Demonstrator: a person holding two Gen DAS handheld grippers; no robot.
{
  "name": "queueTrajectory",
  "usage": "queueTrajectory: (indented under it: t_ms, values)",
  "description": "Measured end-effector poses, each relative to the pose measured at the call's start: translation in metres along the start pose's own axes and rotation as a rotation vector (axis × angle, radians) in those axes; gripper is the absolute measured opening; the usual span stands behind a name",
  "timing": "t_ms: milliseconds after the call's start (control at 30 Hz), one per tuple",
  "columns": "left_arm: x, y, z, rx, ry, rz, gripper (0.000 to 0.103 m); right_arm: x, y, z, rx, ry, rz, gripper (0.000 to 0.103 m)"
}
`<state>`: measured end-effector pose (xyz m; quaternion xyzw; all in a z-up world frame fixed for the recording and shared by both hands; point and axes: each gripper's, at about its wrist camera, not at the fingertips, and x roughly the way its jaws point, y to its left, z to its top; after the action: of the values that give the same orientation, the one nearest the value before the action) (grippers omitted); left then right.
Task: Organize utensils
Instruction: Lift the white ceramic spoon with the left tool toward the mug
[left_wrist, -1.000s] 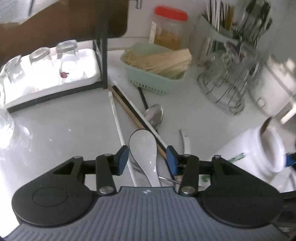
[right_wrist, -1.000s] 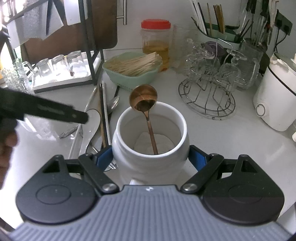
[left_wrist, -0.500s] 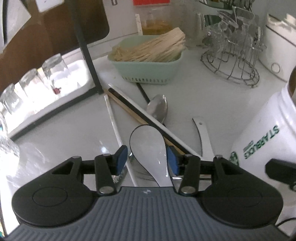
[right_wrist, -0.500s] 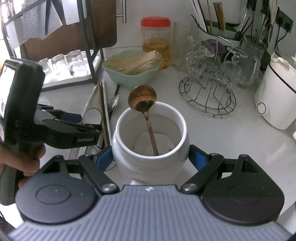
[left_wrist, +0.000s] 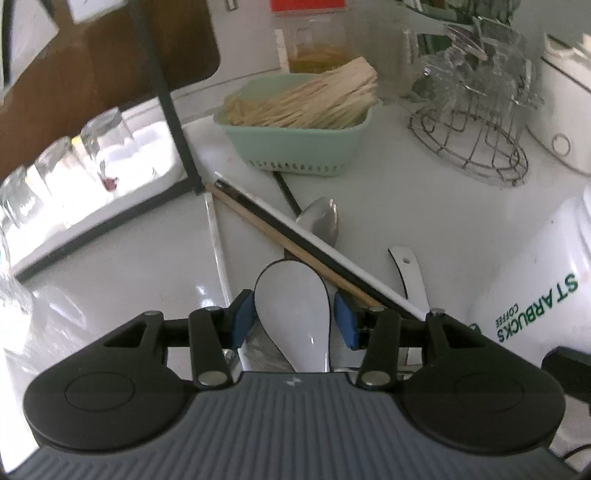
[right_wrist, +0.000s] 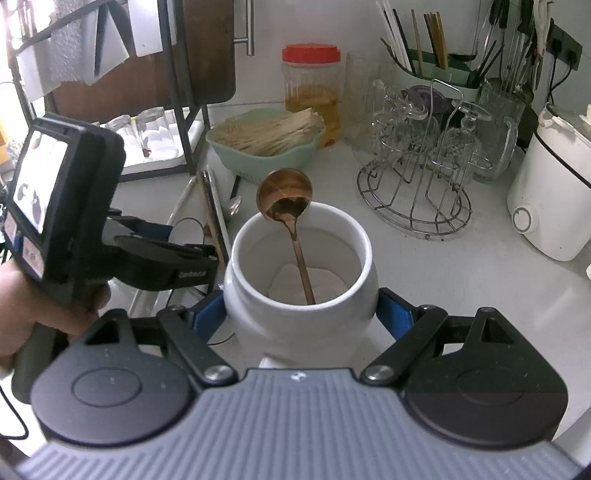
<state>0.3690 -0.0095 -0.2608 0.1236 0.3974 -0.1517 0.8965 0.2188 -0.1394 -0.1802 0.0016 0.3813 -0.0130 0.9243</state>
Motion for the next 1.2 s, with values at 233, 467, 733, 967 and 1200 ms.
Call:
queueTrajectory:
  t_ms: [233,467,733,967,1200]
  values:
    - [-0.001,0.007,0.0,-0.06,0.018,-0.005,0.049,0.0,-0.001,0.0,-0.014,-0.003,0.01,0.089]
    - [-0.027,0.014,0.006,-0.12,0.006,-0.039,0.049,0.001,-0.001,0.004,-0.019,0.024,0.015,0.089]
    - [-0.066,0.015,0.013,-0.139,-0.035,-0.08,0.049,0.002,0.001,0.006,-0.014,0.041,0.007,0.089]
    - [-0.086,0.014,0.013,-0.132,-0.058,-0.098,0.049,0.001,0.003,0.004,-0.012,0.021,-0.003,0.089]
    - [-0.108,0.013,0.015,-0.123,-0.086,-0.124,0.049,0.0,0.006,0.002,-0.01,0.007,-0.005,0.089]
